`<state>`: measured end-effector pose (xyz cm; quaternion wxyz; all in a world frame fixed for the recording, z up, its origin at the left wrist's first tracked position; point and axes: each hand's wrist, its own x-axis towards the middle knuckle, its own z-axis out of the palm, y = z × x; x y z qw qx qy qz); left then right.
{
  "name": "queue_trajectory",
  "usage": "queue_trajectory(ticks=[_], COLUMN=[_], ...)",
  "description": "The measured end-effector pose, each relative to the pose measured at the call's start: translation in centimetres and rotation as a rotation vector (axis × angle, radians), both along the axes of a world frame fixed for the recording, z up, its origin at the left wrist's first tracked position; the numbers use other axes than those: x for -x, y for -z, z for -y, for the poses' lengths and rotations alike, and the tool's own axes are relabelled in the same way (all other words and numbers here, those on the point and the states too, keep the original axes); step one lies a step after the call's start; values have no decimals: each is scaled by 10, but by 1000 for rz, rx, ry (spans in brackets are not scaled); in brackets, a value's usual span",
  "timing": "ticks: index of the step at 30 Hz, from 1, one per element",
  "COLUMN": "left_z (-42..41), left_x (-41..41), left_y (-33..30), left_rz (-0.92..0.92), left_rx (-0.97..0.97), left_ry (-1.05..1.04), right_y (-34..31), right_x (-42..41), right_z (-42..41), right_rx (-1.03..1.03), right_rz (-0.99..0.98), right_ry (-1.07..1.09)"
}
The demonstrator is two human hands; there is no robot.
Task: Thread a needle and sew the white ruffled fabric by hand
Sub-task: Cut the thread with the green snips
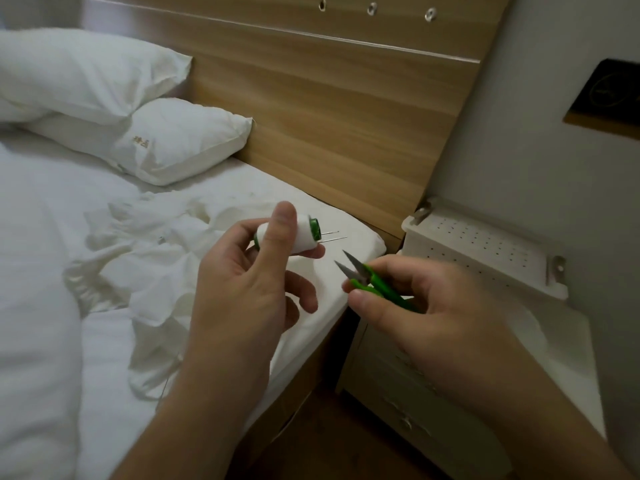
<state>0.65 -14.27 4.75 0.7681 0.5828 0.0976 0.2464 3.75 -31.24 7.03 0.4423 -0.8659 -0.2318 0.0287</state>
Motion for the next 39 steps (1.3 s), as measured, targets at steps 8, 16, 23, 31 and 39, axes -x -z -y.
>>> queue_trajectory(ticks=[8, 16, 23, 31, 39], left_z=[-3, 1, 2, 2, 0], left_x=[-1, 0, 0, 0, -1], left_y=[1, 2, 3, 4, 4], left_rz=[22, -22, -48, -73, -69], left_rx=[-12, -37, -66, -83, -43], left_ry=[20, 74, 91, 106, 112], right_y=[7, 10, 9, 8, 9], right_x=[-3, -9, -8, -8, -8], right_z=[-17, -18, -15, -14, -11], right_rx=[34, -18, -22, -1, 11], right_rz=[-122, -173, -180, -170, -171], right_ry=[-47, -87, -98, -81, -90])
